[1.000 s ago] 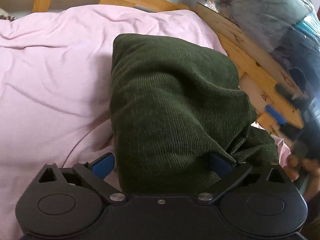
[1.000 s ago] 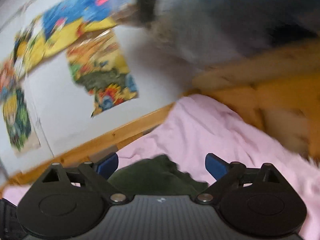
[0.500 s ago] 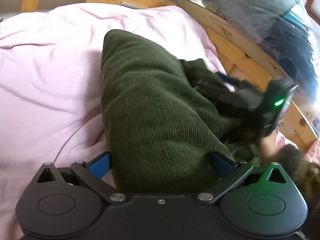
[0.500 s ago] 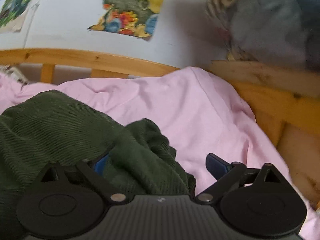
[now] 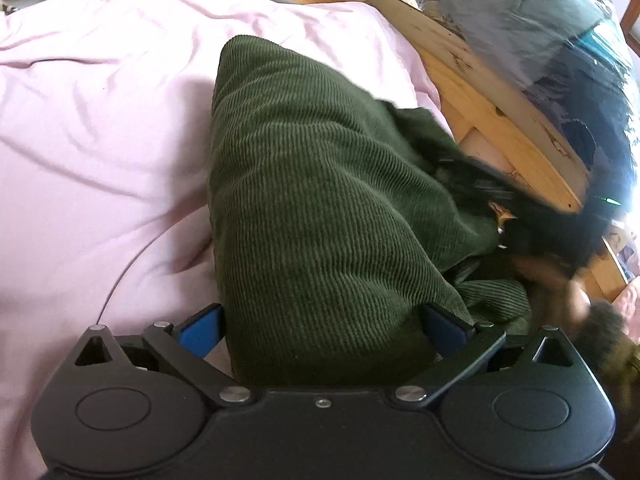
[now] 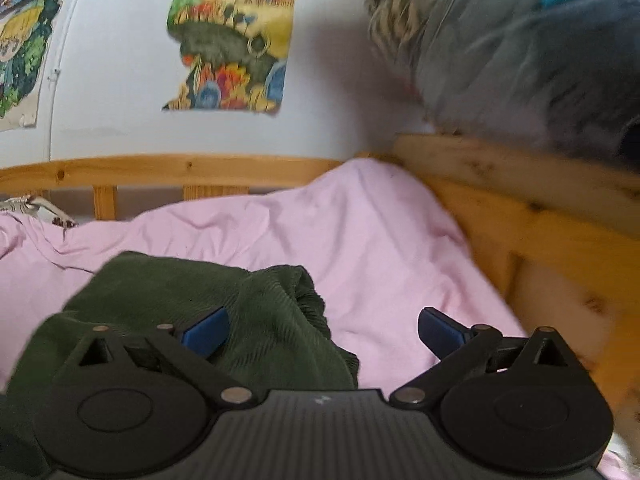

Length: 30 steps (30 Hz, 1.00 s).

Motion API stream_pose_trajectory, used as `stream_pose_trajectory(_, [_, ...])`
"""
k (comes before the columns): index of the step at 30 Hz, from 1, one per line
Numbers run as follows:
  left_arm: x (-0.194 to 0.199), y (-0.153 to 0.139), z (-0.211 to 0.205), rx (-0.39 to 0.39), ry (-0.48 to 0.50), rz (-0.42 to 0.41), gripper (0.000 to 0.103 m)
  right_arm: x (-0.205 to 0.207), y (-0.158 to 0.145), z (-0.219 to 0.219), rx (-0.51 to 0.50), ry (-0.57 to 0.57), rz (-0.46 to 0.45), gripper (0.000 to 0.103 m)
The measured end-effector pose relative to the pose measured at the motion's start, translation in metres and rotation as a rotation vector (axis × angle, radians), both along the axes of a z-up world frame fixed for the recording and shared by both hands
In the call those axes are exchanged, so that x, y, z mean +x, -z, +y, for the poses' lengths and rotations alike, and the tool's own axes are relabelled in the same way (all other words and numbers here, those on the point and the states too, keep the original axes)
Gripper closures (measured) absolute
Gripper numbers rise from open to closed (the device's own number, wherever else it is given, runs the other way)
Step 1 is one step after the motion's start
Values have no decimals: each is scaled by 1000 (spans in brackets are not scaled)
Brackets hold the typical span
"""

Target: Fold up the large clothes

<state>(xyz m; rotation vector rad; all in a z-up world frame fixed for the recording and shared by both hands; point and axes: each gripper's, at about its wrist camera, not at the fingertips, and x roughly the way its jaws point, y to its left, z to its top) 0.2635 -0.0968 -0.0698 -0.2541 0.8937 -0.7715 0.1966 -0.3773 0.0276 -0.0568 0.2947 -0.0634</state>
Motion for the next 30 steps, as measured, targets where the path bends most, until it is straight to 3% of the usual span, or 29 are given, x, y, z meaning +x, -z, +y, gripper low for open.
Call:
stream_pose_trajectory(4, [0, -1, -1, 3, -9, 3, 0, -29, 10, 5, 77, -42, 28, 1])
stream_pose_trajectory(9, [0, -1, -2, 2, -16, 10, 0, -25, 42, -10, 165, -51, 117, 1])
stream_pose_trajectory(10, [0, -1, -2, 2, -16, 13, 0, -23, 46, -10, 129, -33, 116, 1])
stream_pose_trajectory(13, [-1, -2, -3, 7, -17, 13, 0, -21, 52, 8, -113, 7, 73, 2])
stream_pose_trajectory(16, [-4, -2, -4, 4, -23, 21, 1, -22, 58, 15, -170, 50, 49, 2])
stream_pose_trajectory(22, [-11, 2, -4, -6, -46, 36, 1, -3, 78, -19, 66, 11, 97, 2])
stream_pose_trajectory(27, [-21, 1, -6, 4, -80, 7, 1, -16, 58, -51, 363, -51, 161, 1])
stream_pose_trajectory(30, [-21, 4, 0, -10, -96, 41, 1, -42, 37, -52, 367, -152, 119, 1])
